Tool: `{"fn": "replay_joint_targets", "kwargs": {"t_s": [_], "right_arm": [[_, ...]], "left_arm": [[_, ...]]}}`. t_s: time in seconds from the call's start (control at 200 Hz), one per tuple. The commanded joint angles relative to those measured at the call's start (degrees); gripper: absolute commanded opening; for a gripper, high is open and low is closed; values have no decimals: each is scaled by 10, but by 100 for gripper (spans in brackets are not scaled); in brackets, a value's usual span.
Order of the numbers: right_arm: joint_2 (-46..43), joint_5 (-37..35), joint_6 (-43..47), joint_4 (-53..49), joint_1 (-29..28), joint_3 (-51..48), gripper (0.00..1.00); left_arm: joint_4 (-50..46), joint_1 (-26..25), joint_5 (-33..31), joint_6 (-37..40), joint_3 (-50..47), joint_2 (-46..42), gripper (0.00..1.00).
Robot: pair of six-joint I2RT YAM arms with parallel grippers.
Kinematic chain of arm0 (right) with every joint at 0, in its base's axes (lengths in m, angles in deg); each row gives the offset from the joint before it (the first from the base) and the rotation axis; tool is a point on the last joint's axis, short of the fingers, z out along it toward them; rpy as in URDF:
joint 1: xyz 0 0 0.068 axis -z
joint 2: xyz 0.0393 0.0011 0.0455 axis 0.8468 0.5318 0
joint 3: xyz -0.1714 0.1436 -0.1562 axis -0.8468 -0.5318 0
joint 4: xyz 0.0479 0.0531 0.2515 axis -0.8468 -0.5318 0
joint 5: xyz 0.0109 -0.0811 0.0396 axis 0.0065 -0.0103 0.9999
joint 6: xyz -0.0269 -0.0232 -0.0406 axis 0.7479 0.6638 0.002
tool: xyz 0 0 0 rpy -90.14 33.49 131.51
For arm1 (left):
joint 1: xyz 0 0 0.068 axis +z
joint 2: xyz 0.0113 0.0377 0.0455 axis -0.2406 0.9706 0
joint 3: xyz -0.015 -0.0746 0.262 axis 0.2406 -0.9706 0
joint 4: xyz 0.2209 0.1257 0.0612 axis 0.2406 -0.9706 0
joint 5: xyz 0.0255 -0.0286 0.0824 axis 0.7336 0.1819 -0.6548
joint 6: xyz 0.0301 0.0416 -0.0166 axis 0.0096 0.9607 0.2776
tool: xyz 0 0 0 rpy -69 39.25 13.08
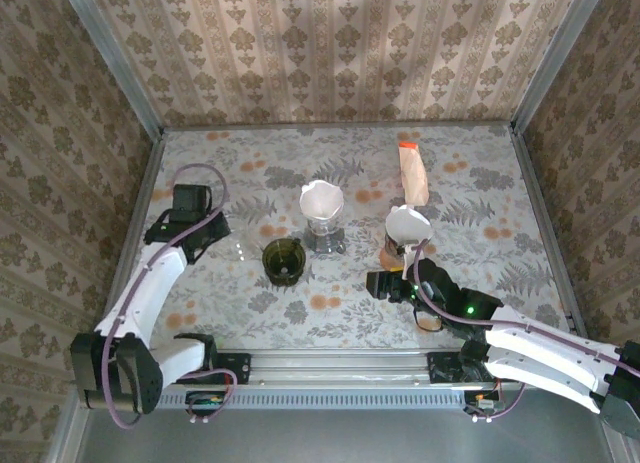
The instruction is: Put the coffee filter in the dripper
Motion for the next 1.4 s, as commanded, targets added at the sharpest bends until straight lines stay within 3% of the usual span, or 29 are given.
{"fn": "replay_joint_targets", "kwargs": {"t_s": [0.0, 0.13, 0.23, 0.555, 0.76, 0.94, 1.105, 1.395], "right_arm": [[-13, -5, 6, 7, 3, -11, 74], [-19, -8, 5, 3, 4, -10, 73], [-29, -13, 6, -11, 3, -7, 73], [-69, -37, 6, -53, 5, 0, 74], [-85, -57, 7, -76, 6, 13, 74], [-85, -72, 7, -91, 6, 26, 74], [-84, -66, 3, -96, 7, 30, 74], [-82, -61, 1, -102, 6, 31, 74]], "left_arm": [[-28, -9, -1, -4, 37, -25, 0], [-38, -21, 28, -6, 45, -56, 0], [-48, -76, 35, -6, 65, -77, 0], [-119, -389, -51, -43, 118, -86, 0], [-13, -527, -38, -72, 56, -11, 0], [133, -546, 30, -37, 25, 97, 0], [198, -526, 44, -10, 1, 121, 0], [205, -500, 70, 2, -34, 119, 0]]}}
